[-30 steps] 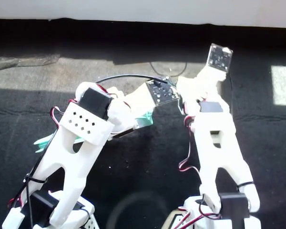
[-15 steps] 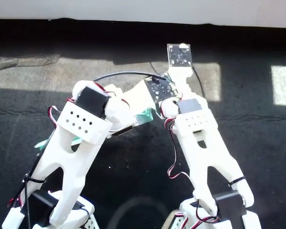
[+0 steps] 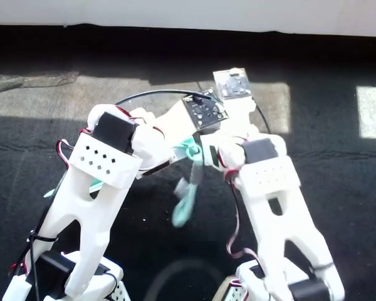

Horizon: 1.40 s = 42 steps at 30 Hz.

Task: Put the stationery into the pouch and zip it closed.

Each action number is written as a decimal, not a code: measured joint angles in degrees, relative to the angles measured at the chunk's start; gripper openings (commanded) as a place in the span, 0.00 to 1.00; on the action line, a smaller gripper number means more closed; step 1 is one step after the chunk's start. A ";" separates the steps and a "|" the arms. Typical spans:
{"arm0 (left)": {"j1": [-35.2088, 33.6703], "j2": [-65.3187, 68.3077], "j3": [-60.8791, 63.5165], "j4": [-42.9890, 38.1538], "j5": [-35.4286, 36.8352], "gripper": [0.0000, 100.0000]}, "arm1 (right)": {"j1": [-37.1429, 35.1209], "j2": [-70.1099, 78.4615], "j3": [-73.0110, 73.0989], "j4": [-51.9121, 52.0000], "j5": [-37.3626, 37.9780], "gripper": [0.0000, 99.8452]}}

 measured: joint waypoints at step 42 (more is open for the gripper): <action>-1.23 0.09 -0.44 -6.68 7.03 0.01 | -10.02 -10.37 24.53 -33.23 3.96 0.32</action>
